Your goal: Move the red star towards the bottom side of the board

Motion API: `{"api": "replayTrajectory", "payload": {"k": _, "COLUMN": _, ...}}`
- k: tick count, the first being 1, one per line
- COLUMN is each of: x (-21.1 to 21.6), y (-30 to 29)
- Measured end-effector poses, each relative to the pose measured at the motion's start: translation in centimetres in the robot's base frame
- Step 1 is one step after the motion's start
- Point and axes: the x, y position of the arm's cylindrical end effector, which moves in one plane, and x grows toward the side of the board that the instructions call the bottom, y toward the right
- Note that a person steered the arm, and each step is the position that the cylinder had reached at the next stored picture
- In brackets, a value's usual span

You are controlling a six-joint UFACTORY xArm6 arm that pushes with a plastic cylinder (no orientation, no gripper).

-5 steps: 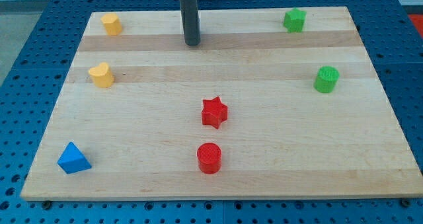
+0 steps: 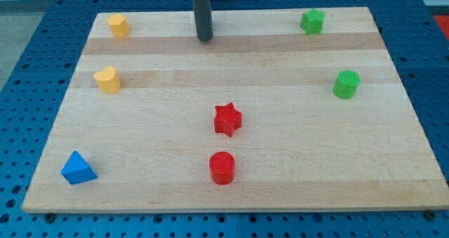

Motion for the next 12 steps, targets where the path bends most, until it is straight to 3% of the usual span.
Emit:
{"api": "replayTrajectory", "payload": {"k": 2, "x": 9.2, "y": -0.1}}
{"api": "replayTrajectory", "payload": {"k": 5, "x": 9.7, "y": -0.1}}
{"api": "replayTrajectory", "payload": {"k": 11, "x": 15.5, "y": -4.7}}
{"api": "replayTrajectory", "payload": {"k": 12, "x": 16.4, "y": -1.2}}
